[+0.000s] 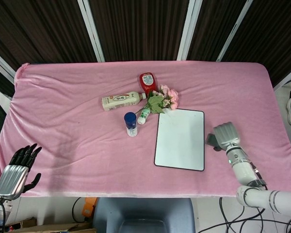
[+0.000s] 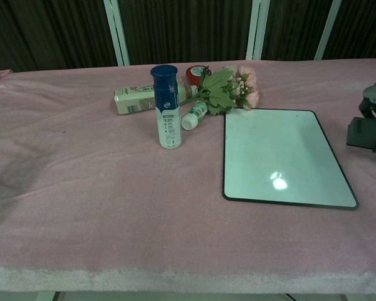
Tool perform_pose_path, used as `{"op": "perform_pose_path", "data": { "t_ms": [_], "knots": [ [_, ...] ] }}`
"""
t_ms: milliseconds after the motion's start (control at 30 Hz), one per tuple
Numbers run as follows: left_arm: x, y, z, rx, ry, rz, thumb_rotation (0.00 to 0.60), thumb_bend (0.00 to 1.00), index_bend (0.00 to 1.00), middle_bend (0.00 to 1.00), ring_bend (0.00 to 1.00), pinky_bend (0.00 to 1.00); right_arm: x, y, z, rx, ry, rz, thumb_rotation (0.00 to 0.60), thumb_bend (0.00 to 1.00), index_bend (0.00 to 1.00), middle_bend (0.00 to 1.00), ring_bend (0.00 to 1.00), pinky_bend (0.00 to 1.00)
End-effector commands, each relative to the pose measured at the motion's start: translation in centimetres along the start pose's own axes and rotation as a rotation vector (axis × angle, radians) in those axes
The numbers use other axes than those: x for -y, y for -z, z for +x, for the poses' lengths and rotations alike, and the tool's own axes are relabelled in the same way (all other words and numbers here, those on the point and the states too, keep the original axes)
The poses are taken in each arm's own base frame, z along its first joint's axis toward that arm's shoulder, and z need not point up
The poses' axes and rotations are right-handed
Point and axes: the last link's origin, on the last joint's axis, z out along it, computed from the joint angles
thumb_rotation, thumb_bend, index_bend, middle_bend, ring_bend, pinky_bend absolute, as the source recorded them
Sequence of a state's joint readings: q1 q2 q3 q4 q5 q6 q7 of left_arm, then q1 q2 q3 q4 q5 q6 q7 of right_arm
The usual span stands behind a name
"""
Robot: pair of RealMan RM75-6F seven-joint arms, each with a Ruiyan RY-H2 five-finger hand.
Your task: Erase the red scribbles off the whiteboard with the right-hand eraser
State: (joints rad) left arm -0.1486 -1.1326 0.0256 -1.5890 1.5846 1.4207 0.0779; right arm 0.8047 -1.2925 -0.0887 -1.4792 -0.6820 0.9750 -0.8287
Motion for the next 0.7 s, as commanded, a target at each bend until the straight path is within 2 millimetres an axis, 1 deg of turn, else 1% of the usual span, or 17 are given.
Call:
{"op": "perform_pose_path", "data": {
  "t_ms": [33, 100, 167, 233, 267, 300, 333, 367, 400, 467, 500, 667, 700],
  "knots": [
    [0.0, 0.0, -0.1, 0.002, -0.001, 0.002, 0.6, 0.4, 0.0, 0.01, 0.0, 0.1, -1.5, -0.6, -3.3, 0.057, -0.001, -0.013, 0.6, 0.43, 0.77, 0.71, 0.64, 0.75],
    [0.0, 0.0, -0.1, 0.003, -0.002, 0.003, 0.6, 0.39, 0.0, 0.01, 0.0, 0.1, -1.5, -0.9, -3.8, 0.061, 0.0, -0.004, 0.6, 0.43, 0.72, 0.69, 0.61, 0.73],
    [0.0, 0.0, -0.1, 0.003, -0.002, 0.004, 0.6, 0.39, 0.0, 0.01, 0.0, 0.1, -1.6, -1.1, -4.2, 0.064, 0.006, 0.004, 0.6, 0.43, 0.63, 0.63, 0.56, 0.69],
    [0.0, 0.0, -0.1, 0.002, -0.002, 0.004, 0.6, 0.39, 0.0, 0.01, 0.0, 0.1, -1.6, -1.2, -4.6, 0.079, 0.006, 0.007, 0.6, 0.43, 0.47, 0.52, 0.45, 0.57],
    [0.0, 0.0, -0.1, 0.002, -0.002, 0.004, 0.6, 0.39, 0.0, 0.01, 0.0, 0.1, -1.7, -1.3, -4.6, 0.082, 0.004, 0.008, 0.6, 0.43, 0.37, 0.45, 0.38, 0.5],
    [0.0, 0.0, -0.1, 0.002, -0.002, 0.004, 0.6, 0.39, 0.0, 0.01, 0.0, 0.1, -1.7, -1.3, -4.7, 0.082, 0.002, 0.009, 0.6, 0.43, 0.33, 0.42, 0.35, 0.47],
    [0.0, 0.0, -0.1, 0.002, -0.001, 0.004, 0.6, 0.39, 0.0, 0.01, 0.0, 0.1, -1.6, -1.3, -4.7, 0.083, -0.001, 0.009, 0.6, 0.42, 0.27, 0.37, 0.3, 0.41],
    [0.0, 0.0, -0.1, 0.002, -0.001, 0.004, 0.6, 0.39, 0.0, 0.01, 0.0, 0.1, -1.6, -1.3, -4.7, 0.083, -0.004, 0.009, 0.6, 0.41, 0.2, 0.31, 0.24, 0.34],
    [0.0, 0.0, -0.1, 0.003, -0.001, 0.004, 0.6, 0.39, 0.0, 0.01, 0.0, 0.1, -1.6, -1.3, -4.7, 0.084, -0.013, 0.01, 0.6, 0.39, 0.15, 0.26, 0.2, 0.29],
    [0.0, 0.0, -0.1, 0.003, -0.001, 0.003, 0.6, 0.39, 0.0, 0.01, 0.0, 0.1, -1.7, -1.1, -4.6, 0.084, -0.042, 0.015, 0.6, 0.34, 0.02, 0.12, 0.1, 0.15],
    [0.0, 0.0, 0.0, 0.003, 0.0, 0.003, 0.6, 0.39, 0.0, 0.01, 0.0, 0.1, -1.7, -0.9, -4.5, 0.078, -0.052, 0.019, 0.6, 0.33, 0.0, 0.09, 0.07, 0.13],
    [0.1, 0.1, 0.1, -0.001, 0.007, 0.001, 0.6, 0.39, 0.0, 0.01, 0.0, 0.1, -2.8, 1.8, -3.3, 0.012, -0.14, 0.022, 0.6, 0.32, 0.0, 0.06, 0.04, 0.12],
    [0.1, 0.1, 0.1, -0.002, 0.008, 0.001, 0.6, 0.39, 0.0, 0.01, 0.0, 0.1, -3.0, 2.7, -3.0, -0.011, -0.163, 0.02, 0.6, 0.31, 0.0, 0.05, 0.03, 0.12]
  ]
}}
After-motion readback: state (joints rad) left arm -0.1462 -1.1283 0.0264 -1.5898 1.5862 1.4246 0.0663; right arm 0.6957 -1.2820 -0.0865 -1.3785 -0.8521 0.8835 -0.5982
